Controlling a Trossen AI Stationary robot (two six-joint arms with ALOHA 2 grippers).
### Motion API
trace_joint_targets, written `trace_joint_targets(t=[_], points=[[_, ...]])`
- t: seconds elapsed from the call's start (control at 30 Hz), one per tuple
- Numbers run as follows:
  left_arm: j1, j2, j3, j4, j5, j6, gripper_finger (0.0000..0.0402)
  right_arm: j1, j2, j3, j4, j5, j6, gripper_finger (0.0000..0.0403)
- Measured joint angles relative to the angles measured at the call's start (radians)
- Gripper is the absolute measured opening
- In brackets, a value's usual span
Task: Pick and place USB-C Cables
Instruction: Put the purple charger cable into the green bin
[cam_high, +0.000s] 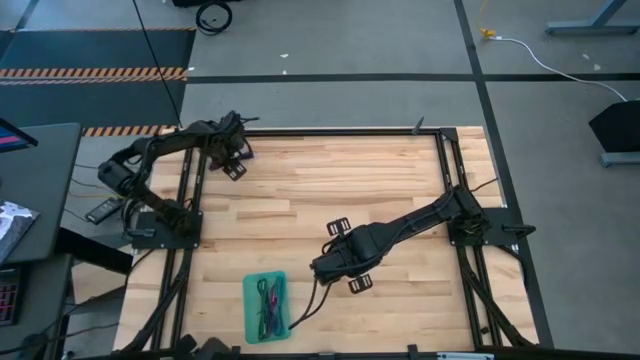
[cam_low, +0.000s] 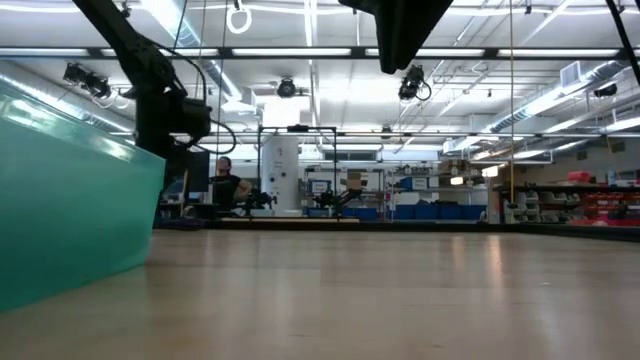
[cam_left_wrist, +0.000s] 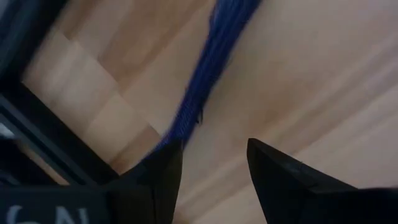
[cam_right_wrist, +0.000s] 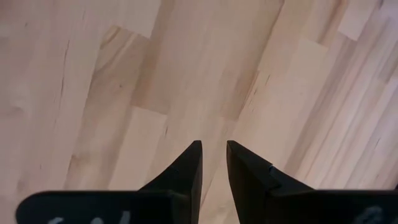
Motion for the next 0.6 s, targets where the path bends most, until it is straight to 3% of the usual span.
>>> trace_joint_targets(t=[0.37, 0.6], points=[[0.003, 0.113, 0.203, -0.138, 0.057, 0.165, 0.0179, 0.004, 0.000, 0.000, -0.006, -0.020, -0.005, 0.0079], [0.027, 0.219, 0.227, -0.145, 0.084, 0.238, 0.0179, 0.019, 0.000, 0.000, -0.023, -0.026, -0.005, 0.0079]])
